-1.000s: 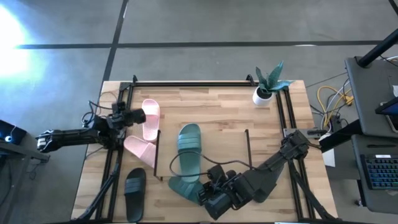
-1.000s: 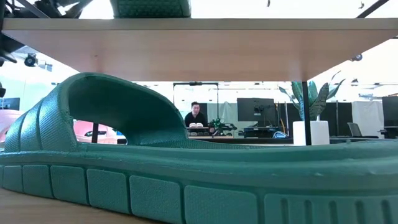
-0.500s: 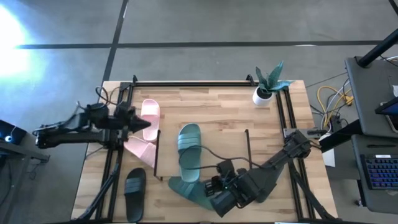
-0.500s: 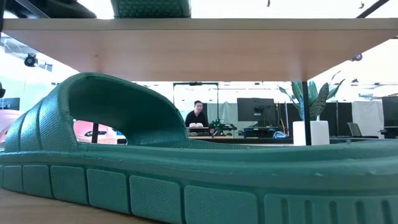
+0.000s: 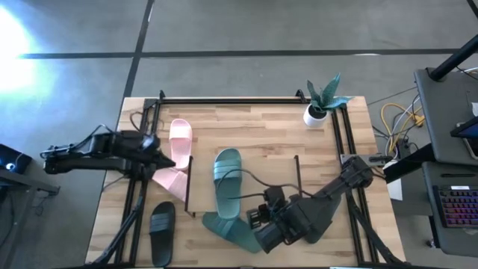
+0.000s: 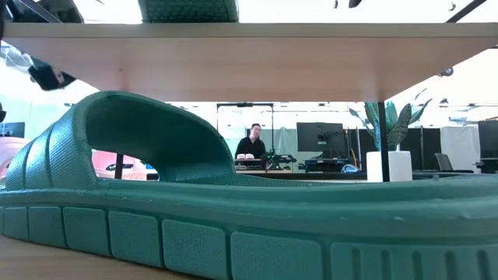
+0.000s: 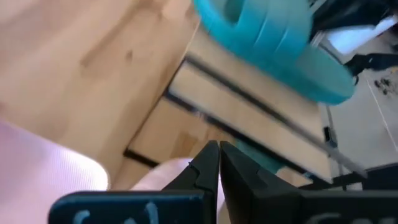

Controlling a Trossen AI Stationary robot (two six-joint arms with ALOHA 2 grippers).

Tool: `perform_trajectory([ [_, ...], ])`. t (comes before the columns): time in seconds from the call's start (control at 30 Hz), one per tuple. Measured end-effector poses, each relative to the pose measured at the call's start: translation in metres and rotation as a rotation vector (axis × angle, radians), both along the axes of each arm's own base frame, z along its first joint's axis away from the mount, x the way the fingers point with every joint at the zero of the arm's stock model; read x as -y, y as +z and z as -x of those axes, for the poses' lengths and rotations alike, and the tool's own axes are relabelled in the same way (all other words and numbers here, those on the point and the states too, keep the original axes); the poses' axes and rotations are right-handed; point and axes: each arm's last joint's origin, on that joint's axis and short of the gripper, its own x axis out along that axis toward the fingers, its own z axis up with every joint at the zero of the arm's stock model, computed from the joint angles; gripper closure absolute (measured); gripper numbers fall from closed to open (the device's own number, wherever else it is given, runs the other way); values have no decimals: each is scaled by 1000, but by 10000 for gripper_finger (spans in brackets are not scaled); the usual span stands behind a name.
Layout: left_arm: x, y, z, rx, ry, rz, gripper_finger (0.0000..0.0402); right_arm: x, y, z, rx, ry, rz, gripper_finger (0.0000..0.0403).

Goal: Pick and place slides into the shelf
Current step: Put the top green slide on the shelf

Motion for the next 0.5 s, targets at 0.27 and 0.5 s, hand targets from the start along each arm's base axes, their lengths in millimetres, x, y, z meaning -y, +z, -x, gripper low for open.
perform_trajectory([
  [0.27,1,-16,-22,-26,-15,17,402,13,9,3,-36,24,31,287],
  [0.5,1,-19,-45,-32,-49,-23,402,22,11,-3,-48,63,39,287],
])
